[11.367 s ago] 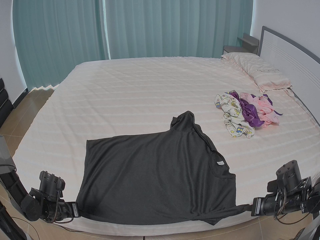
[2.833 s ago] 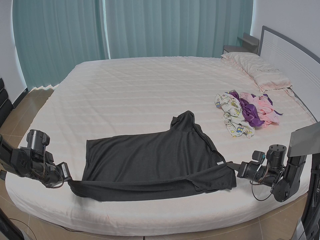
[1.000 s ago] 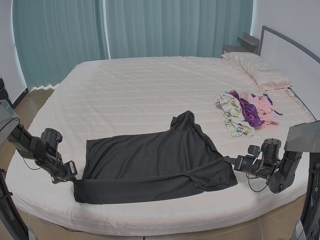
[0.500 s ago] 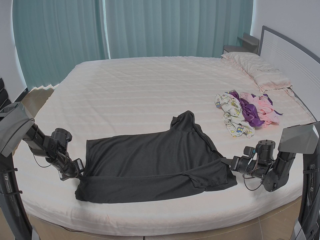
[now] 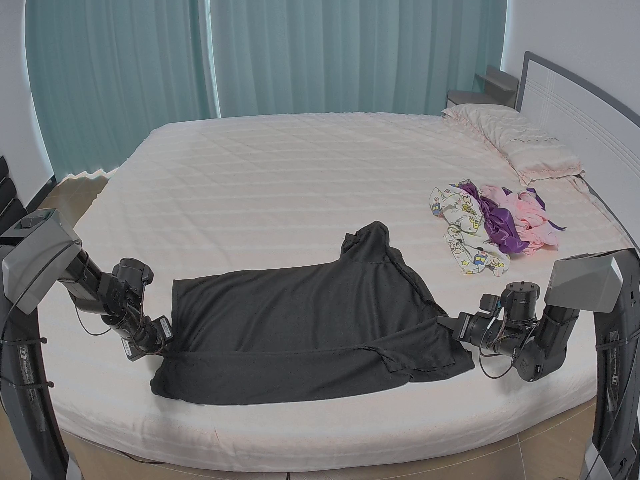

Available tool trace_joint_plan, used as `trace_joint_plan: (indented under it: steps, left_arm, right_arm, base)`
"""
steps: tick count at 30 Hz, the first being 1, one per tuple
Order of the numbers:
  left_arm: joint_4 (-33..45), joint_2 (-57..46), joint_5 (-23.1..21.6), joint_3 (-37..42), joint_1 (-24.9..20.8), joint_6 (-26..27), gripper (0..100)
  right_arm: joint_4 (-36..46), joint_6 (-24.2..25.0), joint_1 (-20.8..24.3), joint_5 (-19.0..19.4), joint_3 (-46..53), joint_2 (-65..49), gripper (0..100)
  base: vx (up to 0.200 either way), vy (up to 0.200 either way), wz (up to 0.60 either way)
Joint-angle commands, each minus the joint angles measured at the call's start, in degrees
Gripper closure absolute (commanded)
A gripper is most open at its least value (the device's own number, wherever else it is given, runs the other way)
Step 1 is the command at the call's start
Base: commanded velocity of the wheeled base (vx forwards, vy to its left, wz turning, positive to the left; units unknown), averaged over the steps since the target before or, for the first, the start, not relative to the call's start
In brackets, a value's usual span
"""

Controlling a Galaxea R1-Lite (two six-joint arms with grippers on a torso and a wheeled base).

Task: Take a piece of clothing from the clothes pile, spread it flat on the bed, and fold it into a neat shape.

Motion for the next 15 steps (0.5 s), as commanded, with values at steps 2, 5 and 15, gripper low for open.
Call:
trace_joint_plan:
  steps: [2, 5, 15]
  left_arm:
    - [0.01, 0.54, 0.33, -0.44, -0.16, -0.19, 100]
    - [0.01, 0.62, 0.68, -0.53, -0.16, -0.19, 100]
    - [0.01, 1.15, 1.39, -1.67, -0.6, -3.0, 0]
  right_arm:
    - [-0.04, -0.01, 0.25, -1.37, -1.86, 2.37, 100]
    - [-0.39, -0.01, 0.25, -1.64, -2.21, 2.9, 100]
    - [-0.57, -0.01, 0.78, -1.9, -3.7, 3.69, 100]
  base:
    - [0.0, 0.0, 0.0]
    - [0.0, 0.0, 0.0]
    - [0.0, 0.0, 0.0]
